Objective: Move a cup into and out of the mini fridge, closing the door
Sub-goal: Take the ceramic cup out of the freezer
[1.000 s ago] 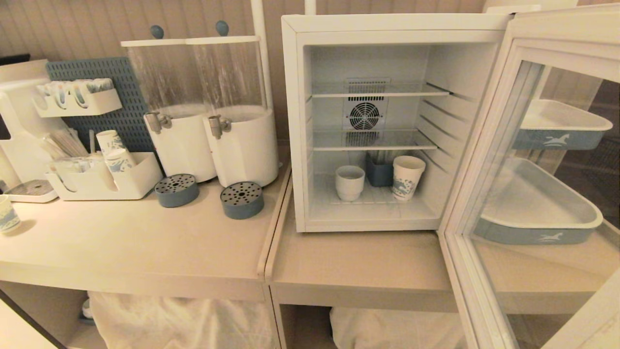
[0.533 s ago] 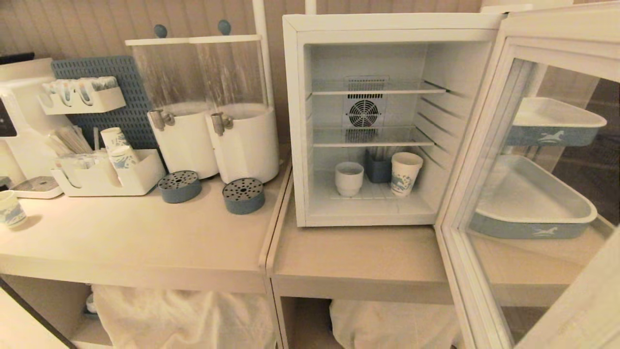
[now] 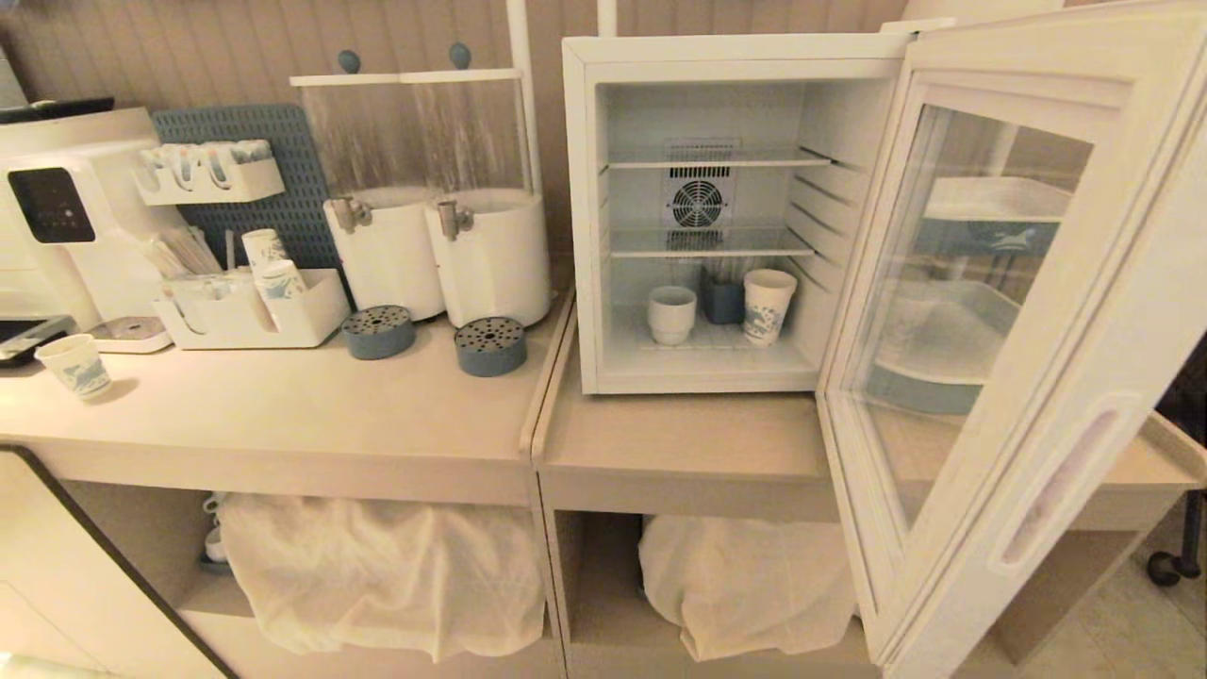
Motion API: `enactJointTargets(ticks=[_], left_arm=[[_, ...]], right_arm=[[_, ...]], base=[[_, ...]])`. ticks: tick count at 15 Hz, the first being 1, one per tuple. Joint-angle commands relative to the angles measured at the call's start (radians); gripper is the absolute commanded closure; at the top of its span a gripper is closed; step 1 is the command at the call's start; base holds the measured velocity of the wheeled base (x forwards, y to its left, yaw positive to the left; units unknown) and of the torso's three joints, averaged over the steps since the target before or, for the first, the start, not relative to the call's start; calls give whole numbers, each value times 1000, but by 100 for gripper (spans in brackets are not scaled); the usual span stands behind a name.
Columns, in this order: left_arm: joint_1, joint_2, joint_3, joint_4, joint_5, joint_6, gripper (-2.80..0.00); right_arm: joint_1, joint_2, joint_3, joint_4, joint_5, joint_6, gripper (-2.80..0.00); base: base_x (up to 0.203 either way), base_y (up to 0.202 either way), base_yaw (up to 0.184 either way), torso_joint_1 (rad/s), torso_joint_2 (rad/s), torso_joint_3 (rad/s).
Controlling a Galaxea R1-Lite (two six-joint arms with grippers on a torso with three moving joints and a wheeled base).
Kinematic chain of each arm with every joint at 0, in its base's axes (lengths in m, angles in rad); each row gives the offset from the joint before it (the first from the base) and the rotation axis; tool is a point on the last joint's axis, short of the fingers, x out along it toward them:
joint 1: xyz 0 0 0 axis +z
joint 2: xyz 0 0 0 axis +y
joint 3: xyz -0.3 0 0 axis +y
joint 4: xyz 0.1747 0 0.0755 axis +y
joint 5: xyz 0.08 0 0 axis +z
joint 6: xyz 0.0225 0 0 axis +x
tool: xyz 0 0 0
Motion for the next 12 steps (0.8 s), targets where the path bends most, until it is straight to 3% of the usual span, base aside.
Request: enactJointTargets(ticks=[1,6,12], left_arm=[[0,0,5,-14,0,-1,0],[1,0,6,-19,0,13,0],[0,0,6,-19,0,13,0]], right_arm=[[0,1,0,0,0,0,0],[0,1,0,0,0,0,0],[0,1,0,-3,0,3,0]], base=[[-179,0,1,1,1,2],[-31,17,1,3,1,1],[-1,182,8,3,5,1]])
